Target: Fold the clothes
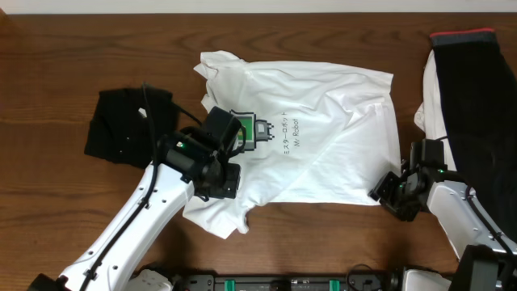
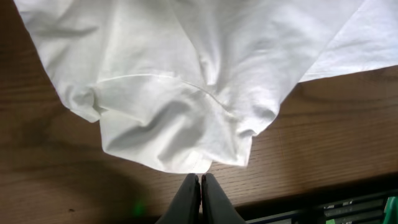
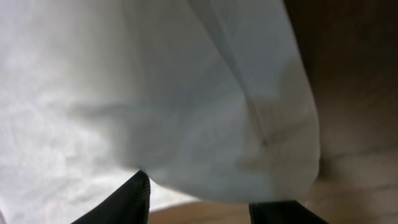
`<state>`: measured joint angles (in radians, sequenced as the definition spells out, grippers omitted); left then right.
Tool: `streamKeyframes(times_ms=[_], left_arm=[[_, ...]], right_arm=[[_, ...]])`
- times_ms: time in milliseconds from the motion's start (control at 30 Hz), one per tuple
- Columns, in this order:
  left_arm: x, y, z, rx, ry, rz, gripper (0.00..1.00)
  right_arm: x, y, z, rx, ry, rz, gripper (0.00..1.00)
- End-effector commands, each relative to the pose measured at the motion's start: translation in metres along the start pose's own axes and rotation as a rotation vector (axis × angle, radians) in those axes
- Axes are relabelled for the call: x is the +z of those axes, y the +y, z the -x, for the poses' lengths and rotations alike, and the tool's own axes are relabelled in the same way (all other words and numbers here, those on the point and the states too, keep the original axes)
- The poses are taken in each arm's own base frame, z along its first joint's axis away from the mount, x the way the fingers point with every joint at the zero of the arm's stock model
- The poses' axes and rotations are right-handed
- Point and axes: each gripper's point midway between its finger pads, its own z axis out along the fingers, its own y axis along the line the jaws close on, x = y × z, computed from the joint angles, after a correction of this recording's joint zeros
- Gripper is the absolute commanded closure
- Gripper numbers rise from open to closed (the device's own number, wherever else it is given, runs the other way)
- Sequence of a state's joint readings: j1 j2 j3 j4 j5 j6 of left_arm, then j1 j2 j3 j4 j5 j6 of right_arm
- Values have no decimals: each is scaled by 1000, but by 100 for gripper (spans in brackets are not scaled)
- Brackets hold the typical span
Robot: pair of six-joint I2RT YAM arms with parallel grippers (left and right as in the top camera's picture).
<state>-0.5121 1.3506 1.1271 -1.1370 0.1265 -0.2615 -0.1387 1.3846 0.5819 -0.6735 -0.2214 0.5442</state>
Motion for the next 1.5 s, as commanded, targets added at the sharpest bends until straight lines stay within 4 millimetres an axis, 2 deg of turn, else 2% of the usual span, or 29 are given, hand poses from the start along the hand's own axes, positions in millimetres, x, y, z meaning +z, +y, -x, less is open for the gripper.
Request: streamKeyframes(times_ms=[0, 133, 200, 233, 367, 433, 500, 567, 667, 733, 767, 800, 900, 1067, 1133, 1400, 1467], left_arm=[[-1, 3, 2, 12, -6, 15, 94], [-1, 3, 2, 12, -6, 15, 94], [-1, 3, 2, 12, -6, 15, 94], [-1, 3, 2, 12, -6, 15, 94], [-1, 4, 0, 19, 1, 18, 94], [-1, 5, -1, 23, 7, 20, 94], [-1, 5, -2, 26, 11, 21, 94], [-1, 5, -3, 26, 12, 22, 94], [0, 5, -3, 25, 15, 21, 94], [2, 6, -6, 25, 23, 24, 91], [4, 7, -7, 24, 29, 26, 86], [7, 8, -9, 18, 36, 28, 75], [18, 9, -14, -15, 49, 25, 61], [49, 10, -6, -38, 15, 16, 45], [63, 11, 2, -49, -3, 10, 45], [119, 24, 41, -111, -35, 16, 93], [129, 26, 47, -120, -40, 16, 94]], right_arm=[[5, -9, 2, 18, -29, -51, 55], [4, -12, 6, 15, -47, -67, 75], [4, -13, 5, 12, -47, -74, 94], [4, -14, 5, 10, -44, -76, 99], [-7, -25, 2, -1, -27, -155, 99], [-23, -32, 6, -19, -30, -231, 99], [-48, -38, 11, -35, -43, -311, 99], [-74, -39, 15, -57, -47, -363, 99], [-95, -33, 20, -95, -46, -374, 99], [-98, -29, 21, -102, -46, -362, 99], [-98, -29, 21, -102, -44, -358, 99], [-98, -29, 20, -102, -42, -359, 99], [-98, -31, 17, -108, -28, -366, 99], [-98, -31, 16, -114, -23, -366, 99], [-97, -29, 15, -114, -19, -354, 99], [-96, -24, 14, -124, -8, -325, 99], [-95, -24, 15, -130, -11, -323, 99]])
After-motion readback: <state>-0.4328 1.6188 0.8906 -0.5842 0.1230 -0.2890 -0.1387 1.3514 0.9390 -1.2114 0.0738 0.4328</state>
